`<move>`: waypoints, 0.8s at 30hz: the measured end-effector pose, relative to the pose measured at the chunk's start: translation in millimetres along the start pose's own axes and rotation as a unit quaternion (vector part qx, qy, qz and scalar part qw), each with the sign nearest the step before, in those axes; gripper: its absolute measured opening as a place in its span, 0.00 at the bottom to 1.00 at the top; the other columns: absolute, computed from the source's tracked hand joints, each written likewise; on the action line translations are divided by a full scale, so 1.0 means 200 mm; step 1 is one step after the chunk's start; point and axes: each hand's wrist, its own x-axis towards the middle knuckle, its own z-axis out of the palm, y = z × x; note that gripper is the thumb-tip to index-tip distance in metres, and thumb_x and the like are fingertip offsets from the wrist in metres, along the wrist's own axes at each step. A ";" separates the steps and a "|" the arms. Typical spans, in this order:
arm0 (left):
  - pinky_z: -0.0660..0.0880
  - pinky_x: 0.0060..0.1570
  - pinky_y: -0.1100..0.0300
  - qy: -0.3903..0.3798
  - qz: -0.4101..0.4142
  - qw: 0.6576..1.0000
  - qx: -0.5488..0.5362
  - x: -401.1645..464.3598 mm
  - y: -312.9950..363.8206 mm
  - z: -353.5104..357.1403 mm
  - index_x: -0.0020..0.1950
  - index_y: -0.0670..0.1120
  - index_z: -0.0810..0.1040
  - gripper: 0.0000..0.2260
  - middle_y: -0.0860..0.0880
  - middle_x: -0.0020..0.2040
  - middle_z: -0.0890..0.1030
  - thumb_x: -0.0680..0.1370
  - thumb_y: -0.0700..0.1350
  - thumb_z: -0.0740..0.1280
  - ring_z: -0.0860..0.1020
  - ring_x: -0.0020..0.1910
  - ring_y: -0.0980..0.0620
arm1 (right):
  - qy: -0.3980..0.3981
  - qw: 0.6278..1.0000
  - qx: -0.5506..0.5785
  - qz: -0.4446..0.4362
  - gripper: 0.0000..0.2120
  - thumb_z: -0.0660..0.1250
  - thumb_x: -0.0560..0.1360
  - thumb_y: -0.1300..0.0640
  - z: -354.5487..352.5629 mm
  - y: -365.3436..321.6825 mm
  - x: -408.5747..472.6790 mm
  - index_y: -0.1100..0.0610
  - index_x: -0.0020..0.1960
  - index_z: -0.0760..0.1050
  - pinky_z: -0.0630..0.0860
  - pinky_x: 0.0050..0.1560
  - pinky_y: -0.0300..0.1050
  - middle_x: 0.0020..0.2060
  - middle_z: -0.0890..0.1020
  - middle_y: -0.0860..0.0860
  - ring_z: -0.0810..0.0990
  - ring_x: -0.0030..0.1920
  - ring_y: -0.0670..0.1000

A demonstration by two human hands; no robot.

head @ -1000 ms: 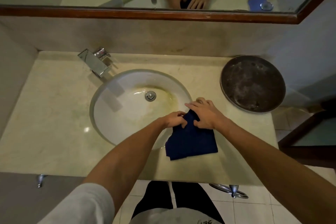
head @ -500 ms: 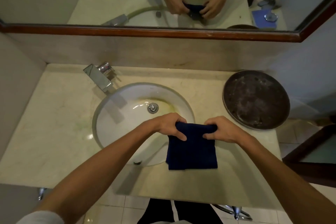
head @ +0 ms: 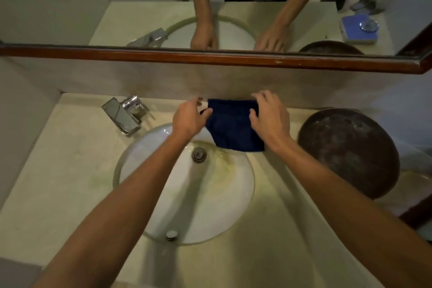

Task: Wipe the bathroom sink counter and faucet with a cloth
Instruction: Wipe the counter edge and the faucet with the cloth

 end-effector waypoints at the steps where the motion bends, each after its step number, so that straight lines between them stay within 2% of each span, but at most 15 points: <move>1: 0.76 0.58 0.52 -0.003 0.013 1.000 0.007 -0.10 -0.06 0.06 0.69 0.48 0.77 0.19 0.50 0.62 0.83 0.80 0.54 0.68 0.80 0.61 0.47 | -0.002 0.999 0.008 -0.034 0.18 0.67 0.79 0.56 0.06 -0.01 -0.04 0.58 0.68 0.76 0.79 0.57 0.56 0.63 0.78 0.54 0.77 0.61 0.56; 3: 0.75 0.56 0.54 -0.047 0.016 0.999 0.011 -0.32 -0.20 0.20 0.65 0.50 0.80 0.15 0.52 0.60 0.83 0.81 0.54 0.65 0.81 0.60 0.49 | -0.055 0.996 -0.002 -0.077 0.22 0.66 0.80 0.51 0.20 0.01 -0.09 0.59 0.70 0.75 0.78 0.60 0.56 0.66 0.78 0.56 0.76 0.65 0.57; 5: 0.75 0.54 0.56 -0.103 -0.023 0.994 0.015 -0.49 -0.36 0.33 0.62 0.51 0.81 0.14 0.52 0.58 0.84 0.81 0.55 0.63 0.81 0.58 0.49 | -0.105 0.990 -0.031 -0.083 0.29 0.63 0.80 0.43 0.34 0.02 -0.08 0.59 0.75 0.70 0.74 0.67 0.56 0.72 0.74 0.58 0.72 0.71 0.60; 9: 0.77 0.51 0.58 -0.182 -0.089 0.979 -0.021 -0.70 -0.57 0.50 0.58 0.55 0.83 0.14 0.55 0.54 0.85 0.79 0.57 0.61 0.83 0.52 0.52 | -0.123 0.990 -0.059 -0.048 0.35 0.51 0.81 0.36 0.52 0.01 0.00 0.57 0.79 0.66 0.65 0.73 0.60 0.76 0.69 0.58 0.67 0.75 0.63; 15: 0.78 0.51 0.57 -0.218 -0.147 0.962 -0.070 -0.82 -0.64 0.61 0.50 0.53 0.84 0.19 0.54 0.49 0.86 0.74 0.59 0.57 0.83 0.48 0.52 | -0.118 0.987 -0.073 -0.084 0.35 0.51 0.81 0.34 0.66 -0.23 0.05 0.55 0.79 0.64 0.63 0.74 0.60 0.76 0.69 0.57 0.66 0.75 0.61; 19: 0.78 0.48 0.56 -0.218 -0.132 0.964 -0.079 -0.83 -0.65 0.64 0.41 0.52 0.80 0.16 0.52 0.45 0.85 0.75 0.58 0.56 0.83 0.46 0.50 | -0.122 0.981 -0.090 -0.117 0.34 0.51 0.81 0.35 0.77 -0.43 0.12 0.55 0.80 0.62 0.62 0.73 0.59 0.75 0.69 0.57 0.68 0.73 0.60; 24: 0.79 0.48 0.52 -0.199 -0.142 0.965 -0.091 -0.86 -0.62 0.65 0.44 0.43 0.83 0.22 0.46 0.44 0.86 0.75 0.57 0.55 0.82 0.45 0.45 | -0.108 0.978 -0.088 -0.156 0.33 0.52 0.82 0.36 0.77 -0.32 0.12 0.54 0.80 0.63 0.63 0.73 0.56 0.75 0.70 0.55 0.69 0.72 0.58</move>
